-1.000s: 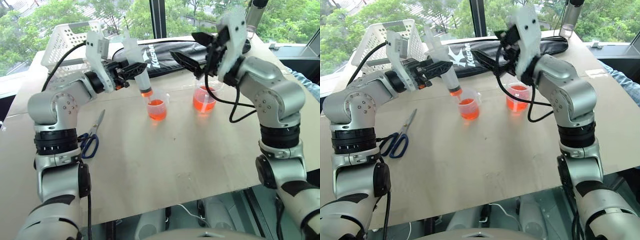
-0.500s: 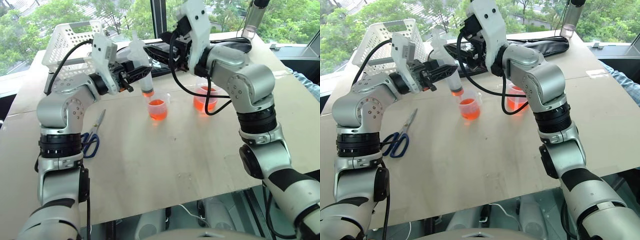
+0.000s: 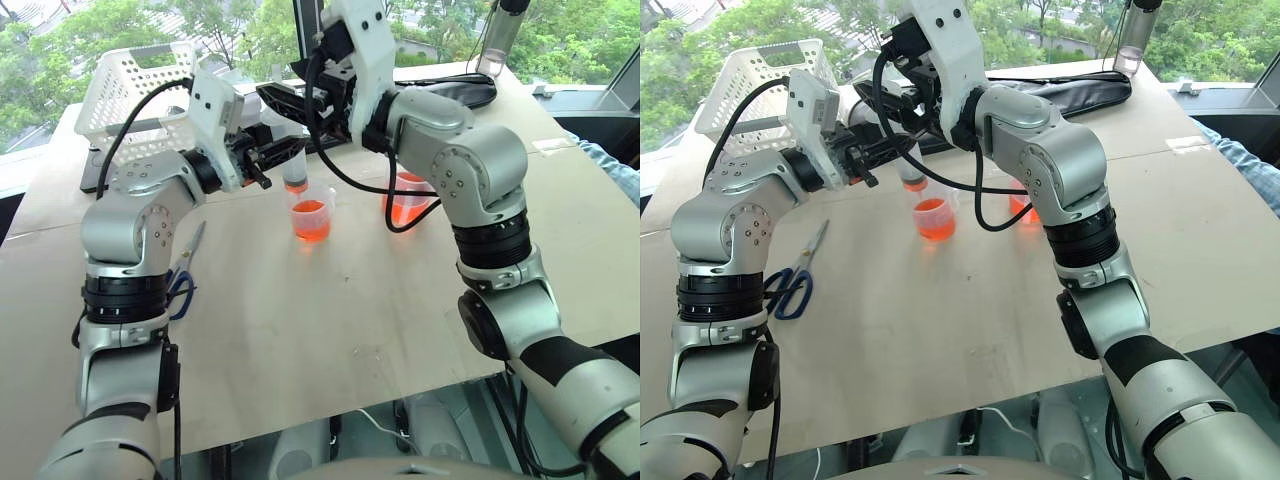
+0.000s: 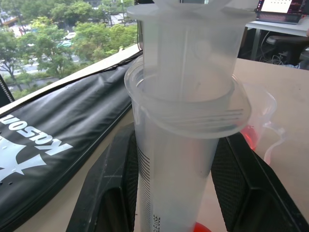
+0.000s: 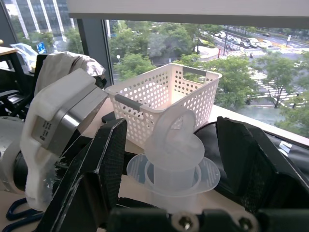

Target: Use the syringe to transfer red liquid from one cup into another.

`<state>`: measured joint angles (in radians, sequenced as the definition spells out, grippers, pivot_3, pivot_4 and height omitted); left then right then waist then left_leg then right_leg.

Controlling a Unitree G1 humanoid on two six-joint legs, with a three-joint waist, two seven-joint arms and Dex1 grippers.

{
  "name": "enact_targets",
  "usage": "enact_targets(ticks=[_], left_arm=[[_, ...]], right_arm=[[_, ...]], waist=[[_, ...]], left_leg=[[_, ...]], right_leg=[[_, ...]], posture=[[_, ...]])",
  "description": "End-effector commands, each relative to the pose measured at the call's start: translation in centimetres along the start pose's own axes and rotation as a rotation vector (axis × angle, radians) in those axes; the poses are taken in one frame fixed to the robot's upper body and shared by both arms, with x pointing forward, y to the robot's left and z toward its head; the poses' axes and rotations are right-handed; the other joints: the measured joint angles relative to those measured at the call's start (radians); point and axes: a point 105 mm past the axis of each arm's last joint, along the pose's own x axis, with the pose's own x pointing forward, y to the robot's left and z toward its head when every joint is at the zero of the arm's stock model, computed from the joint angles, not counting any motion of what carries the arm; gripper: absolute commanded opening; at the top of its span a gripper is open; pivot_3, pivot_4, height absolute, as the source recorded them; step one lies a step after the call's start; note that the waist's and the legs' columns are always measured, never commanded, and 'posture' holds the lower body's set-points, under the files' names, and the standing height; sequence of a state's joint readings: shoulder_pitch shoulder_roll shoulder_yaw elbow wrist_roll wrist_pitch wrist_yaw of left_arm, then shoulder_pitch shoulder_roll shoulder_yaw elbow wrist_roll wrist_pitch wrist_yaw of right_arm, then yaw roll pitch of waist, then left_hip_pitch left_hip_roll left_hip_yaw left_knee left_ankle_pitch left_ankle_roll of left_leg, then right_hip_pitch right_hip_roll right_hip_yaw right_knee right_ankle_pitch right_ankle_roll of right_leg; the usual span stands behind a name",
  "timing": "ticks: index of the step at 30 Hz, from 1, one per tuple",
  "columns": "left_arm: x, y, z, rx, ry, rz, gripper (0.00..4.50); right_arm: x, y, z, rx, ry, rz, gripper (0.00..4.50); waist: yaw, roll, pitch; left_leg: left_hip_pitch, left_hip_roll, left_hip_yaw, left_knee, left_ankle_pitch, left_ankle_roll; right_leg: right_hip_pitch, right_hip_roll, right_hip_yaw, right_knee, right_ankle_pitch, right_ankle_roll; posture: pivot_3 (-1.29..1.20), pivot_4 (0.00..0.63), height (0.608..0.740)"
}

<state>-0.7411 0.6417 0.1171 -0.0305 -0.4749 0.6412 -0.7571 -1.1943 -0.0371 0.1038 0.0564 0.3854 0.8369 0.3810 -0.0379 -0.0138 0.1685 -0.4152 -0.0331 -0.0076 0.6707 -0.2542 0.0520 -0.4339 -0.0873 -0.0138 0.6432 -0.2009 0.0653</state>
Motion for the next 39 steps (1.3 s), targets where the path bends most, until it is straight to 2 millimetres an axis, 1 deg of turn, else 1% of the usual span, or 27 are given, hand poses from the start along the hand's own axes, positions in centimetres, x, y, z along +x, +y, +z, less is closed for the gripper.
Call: enact_targets(ticks=[1,6,18,25,32,36,39], left_arm=[[-0.1,-0.5,0.6,0.041,-0.014,-0.012,1.51],[-0.1,-0.4,0.5,0.036,-0.018,-0.005,1.51],[-0.3,-0.3,0.1,0.022,-0.016,0.008,1.51],[-0.4,-0.2,0.1,0.017,-0.017,0.017,1.51],[-0.5,-0.1,0.3,0.008,-0.024,0.023,1.51],[-0.4,-0.2,0.2,0.01,-0.025,0.016,1.51],[-0.2,-0.6,0.1,0.019,-0.024,0.005,1.51]], right_arm=[[-0.2,-0.1,1.6,-0.057,-0.041,-0.032,3.19],[-0.2,-0.7,1.2,-0.1,-0.021,-0.074,3.19],[-1.4,-2.4,1.0,-0.14,0.008,-0.114,3.19],[-1.7,-3.2,0.8,-0.15,0.019,-0.139,3.19],[-1.8,-3.2,0.6,-0.16,0.029,-0.137,3.19],[-1.8,-2.8,0.8,-0.116,0.015,-0.112,3.19],[-1.7,-2.0,1.2,-0.041,-0.004,-0.069,3.19]], waist=[[0.0,0.0,0.0],[-0.001,0.0,0.0],[-0.003,0.0,0.0],[-0.004,0.0,0.0],[-0.003,0.0,0.0],[-0.003,0.0,0.0],[-0.004,0.0,0.0]], left_leg=[[0.0,0.0,0.0,0.0,0.0,0.0],[0.0,0.0,0.0,0.0,0.0,0.0],[0.0,0.0,0.0,0.0,0.0,0.0],[0.0,0.0,0.0,0.0,0.0,0.0],[0.0,0.0,0.0,0.0,0.0,0.0],[0.0,0.0,0.0,0.0,0.0,0.0],[0.0,0.0,0.0,-0.001,0.0,0.0]], right_leg=[[0.0,0.0,0.0,0.0,0.0,0.0],[0.0,0.0,0.0,0.0,0.0,0.0],[0.0,0.0,0.0,0.0,0.0,0.0],[0.0,0.0,0.0,0.0,0.0,0.0],[0.0,0.0,0.0,0.0,0.0,0.0],[0.0,0.0,0.0,0.0,0.0,0.0],[0.0,0.0,0.0,0.0,0.0,0.0]], posture=[[0.0,0.15,0.724],[0.0,0.15,0.724],[0.0,0.15,0.724],[0.0,0.15,0.724],[0.0,0.15,0.724],[0.0,0.15,0.724],[0.0,0.15,0.724]])
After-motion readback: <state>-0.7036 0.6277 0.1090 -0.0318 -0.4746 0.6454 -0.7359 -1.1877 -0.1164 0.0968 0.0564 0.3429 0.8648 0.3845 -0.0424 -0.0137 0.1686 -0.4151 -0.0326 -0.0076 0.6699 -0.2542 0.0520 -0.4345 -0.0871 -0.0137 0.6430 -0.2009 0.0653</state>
